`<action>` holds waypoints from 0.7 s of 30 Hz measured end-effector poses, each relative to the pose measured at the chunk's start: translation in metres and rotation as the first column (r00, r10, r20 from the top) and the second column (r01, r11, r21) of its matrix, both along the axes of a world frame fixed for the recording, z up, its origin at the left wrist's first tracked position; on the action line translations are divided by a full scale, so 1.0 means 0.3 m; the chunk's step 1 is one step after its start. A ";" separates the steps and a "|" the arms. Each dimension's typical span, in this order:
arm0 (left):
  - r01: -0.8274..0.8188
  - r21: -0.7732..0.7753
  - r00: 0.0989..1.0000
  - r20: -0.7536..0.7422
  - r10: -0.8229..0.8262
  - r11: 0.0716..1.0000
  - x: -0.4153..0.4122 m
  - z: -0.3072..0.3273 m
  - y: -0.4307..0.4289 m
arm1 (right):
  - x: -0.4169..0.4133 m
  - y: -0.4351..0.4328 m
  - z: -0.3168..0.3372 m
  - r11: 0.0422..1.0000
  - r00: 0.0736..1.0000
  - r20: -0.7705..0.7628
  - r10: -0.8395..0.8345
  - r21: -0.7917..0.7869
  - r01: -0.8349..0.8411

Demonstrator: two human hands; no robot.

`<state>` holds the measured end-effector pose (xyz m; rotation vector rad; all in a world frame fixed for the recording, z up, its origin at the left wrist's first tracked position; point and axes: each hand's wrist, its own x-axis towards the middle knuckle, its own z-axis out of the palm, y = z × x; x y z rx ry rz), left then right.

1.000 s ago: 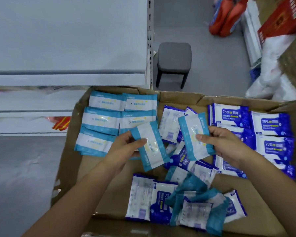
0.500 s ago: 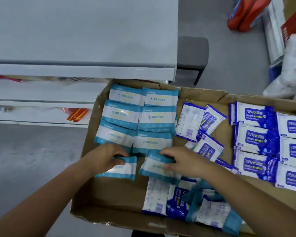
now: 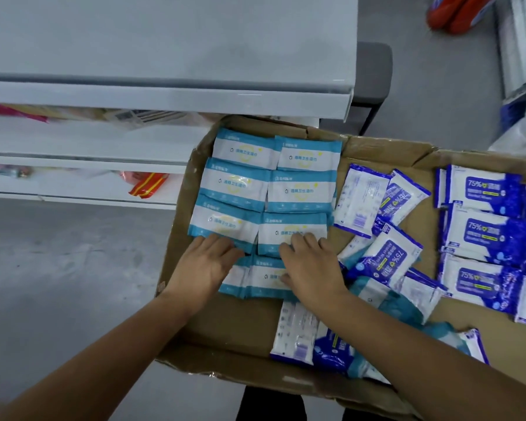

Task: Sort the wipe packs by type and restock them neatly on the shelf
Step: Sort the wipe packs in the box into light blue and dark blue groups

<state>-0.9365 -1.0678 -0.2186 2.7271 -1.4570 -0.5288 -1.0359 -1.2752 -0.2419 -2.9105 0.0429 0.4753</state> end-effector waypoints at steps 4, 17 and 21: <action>0.254 0.018 0.954 -0.166 -0.248 0.967 -0.115 0.033 -0.059 | -0.024 -0.067 0.032 0.997 0.999 0.011 -0.040 0.072 0.040; 0.805 0.121 0.592 -0.239 -0.770 0.582 -0.281 -0.023 -0.236 | -0.225 -0.609 0.093 0.792 0.787 -0.180 -0.590 0.065 0.608; 0.832 0.175 0.554 -0.269 -0.787 0.526 -0.289 -0.032 -0.258 | -0.243 -0.560 0.066 0.634 0.529 -0.495 -0.689 -0.058 0.771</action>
